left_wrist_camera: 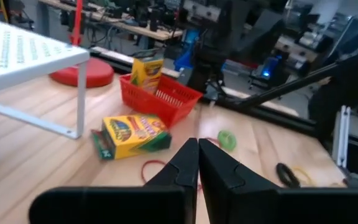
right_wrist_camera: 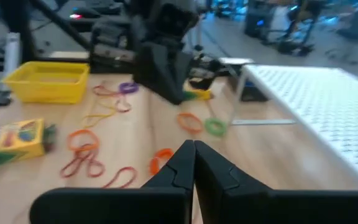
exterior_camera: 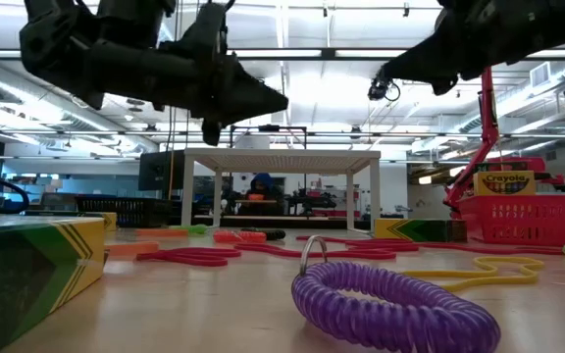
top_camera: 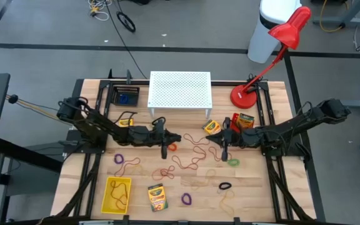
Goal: Pick & Place Office Desk Supplies
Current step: Put the top black spring rubber band into the black bin
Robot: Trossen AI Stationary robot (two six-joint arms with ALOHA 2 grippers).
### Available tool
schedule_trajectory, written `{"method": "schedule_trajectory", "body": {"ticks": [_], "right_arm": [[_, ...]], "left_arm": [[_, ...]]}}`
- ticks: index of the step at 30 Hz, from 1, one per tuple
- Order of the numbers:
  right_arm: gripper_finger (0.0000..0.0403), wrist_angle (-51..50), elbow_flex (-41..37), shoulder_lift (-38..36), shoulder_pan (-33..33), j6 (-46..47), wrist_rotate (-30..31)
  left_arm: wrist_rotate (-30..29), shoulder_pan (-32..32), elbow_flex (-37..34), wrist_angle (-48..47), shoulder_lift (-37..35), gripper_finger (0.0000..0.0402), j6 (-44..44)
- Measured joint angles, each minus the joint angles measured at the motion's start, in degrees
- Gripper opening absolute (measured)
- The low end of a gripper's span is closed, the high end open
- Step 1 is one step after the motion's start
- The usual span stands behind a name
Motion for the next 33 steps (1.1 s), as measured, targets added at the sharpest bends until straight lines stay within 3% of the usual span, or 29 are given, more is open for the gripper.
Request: {"method": "schedule_trajectory", "body": {"ticks": [4, 10, 18, 25, 33], "right_arm": [[0.0014, 0.03, 0.02, 0.0, 0.0, 0.0, 3.0], [0.0014, -0.52, 0.02, 0.02, 0.0, 0.06, 2.37], [0.0014, -0.36, 0.02, 0.02, 0.0, -0.1, 1.2], [0.0014, -0.39, 0.02, 0.02, 0.0, -0.01, 1.16], [0.0014, -0.42, 0.02, 0.02, 0.0, 0.03, 1.17]], "left_arm": [[-0.87, 0.04, 1.34, -0.92, 0.52, 0.0013, -0.35], [-4.57, 0.07, 2.58, -2.71, 0.55, 0.0012, -1.37], [-3.93, -0.06, 2.6, -4.84, 0.55, 0.0018, -2.88], [1.13, -0.04, 4.7, -4.4, 0.55, 0.001, 0.57], [0.99, -0.09, 10.59, -14.96, 0.55, 0.0005, 5.22]]}}
